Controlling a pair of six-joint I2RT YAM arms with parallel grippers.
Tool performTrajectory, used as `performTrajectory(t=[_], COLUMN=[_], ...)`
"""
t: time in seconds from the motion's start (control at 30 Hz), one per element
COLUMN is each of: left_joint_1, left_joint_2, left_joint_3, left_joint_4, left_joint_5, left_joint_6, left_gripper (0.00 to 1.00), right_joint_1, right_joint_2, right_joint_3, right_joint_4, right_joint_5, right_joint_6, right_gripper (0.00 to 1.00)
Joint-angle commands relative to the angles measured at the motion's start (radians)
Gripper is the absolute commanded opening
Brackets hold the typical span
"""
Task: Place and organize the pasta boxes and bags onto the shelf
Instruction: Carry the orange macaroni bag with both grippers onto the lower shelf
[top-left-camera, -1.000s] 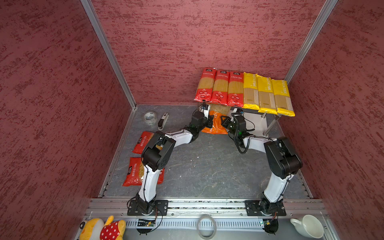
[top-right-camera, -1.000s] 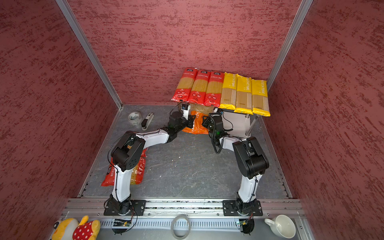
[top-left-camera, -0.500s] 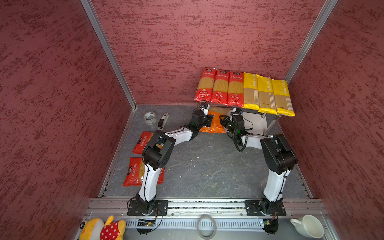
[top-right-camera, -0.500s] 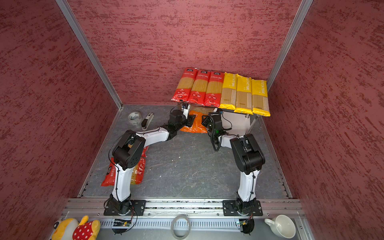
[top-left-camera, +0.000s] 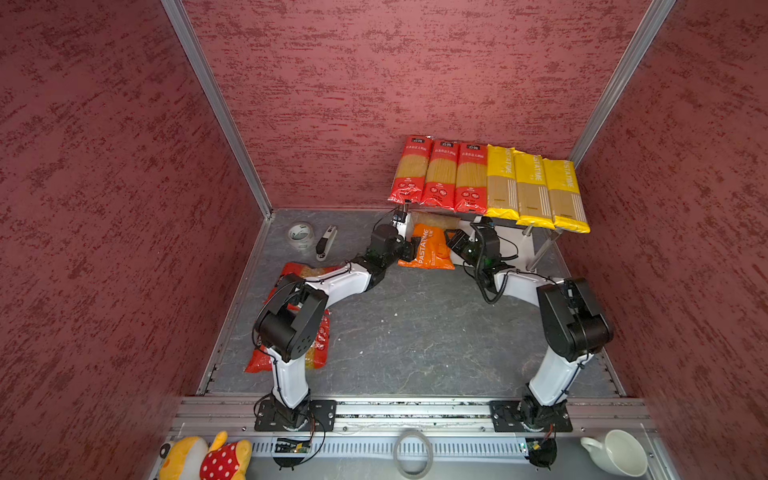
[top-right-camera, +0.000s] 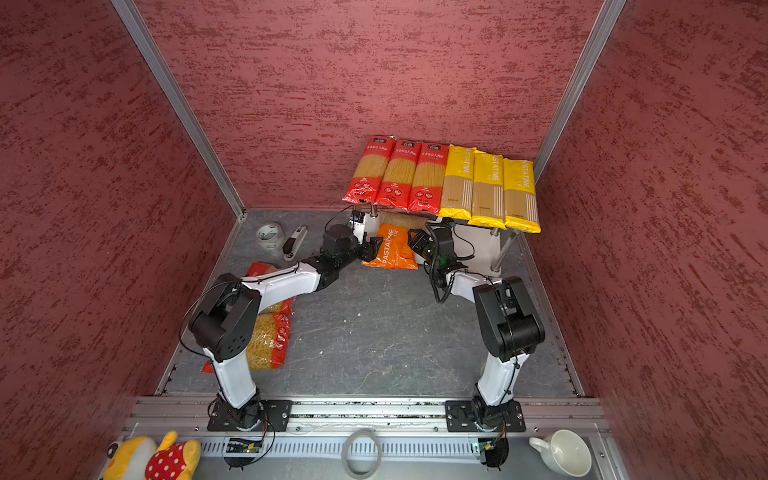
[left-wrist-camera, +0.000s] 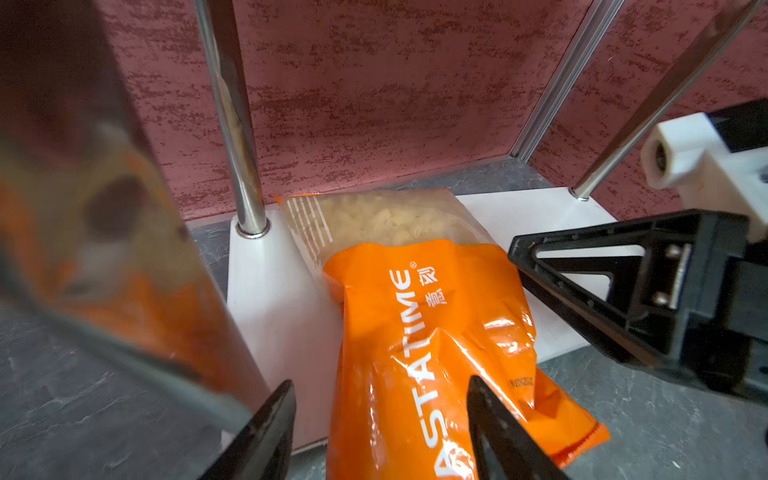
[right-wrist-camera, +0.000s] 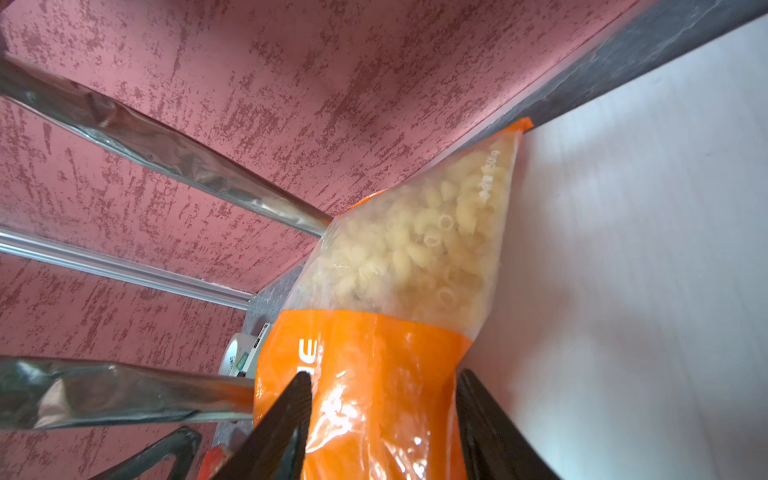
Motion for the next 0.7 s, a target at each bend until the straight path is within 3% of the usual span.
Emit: performTrajectory(t=[0.0,0.17,0.37,0.47,0.67], left_joint_1=[-0.002,0.01,0.053,0.065,0.073], left_joint_2=[-0.069,-0.116,-0.029,0.029,0.086], left_joint_3=[-0.084,-0.234,-0.278,-0.242,-0.164], left_joint_4=[-0.001,0.074,0.231,0.249,0.239], left_joint_5=[0.0,0.103,0.233,0.278,0.303], left_joint_6=[-0.058,-0.195,-0.292,-0.302,-0.29], left_gripper=[0.65,0.69,0.7,0.63,0.32], right_joint_1=[-0.005,-0.006,-0.005,-0.006,-0.006], right_joint_2=[-0.059,-0.088,-0.066,-0.033,0.036], right_joint_3=[-0.034,-0.067,-0.072,-0.053,0.01], right_joint_4=[-0.065,-0.115,-0.105,-0.094,-0.049], right_joint_5=[-0.067,-0.126,-0.181,-0.2,-0.223], right_joint_6=[-0.021,-0.046,-0.059,-0.052,-0.001], right_gripper=[0.58,0.59,0.59,0.57,0.43])
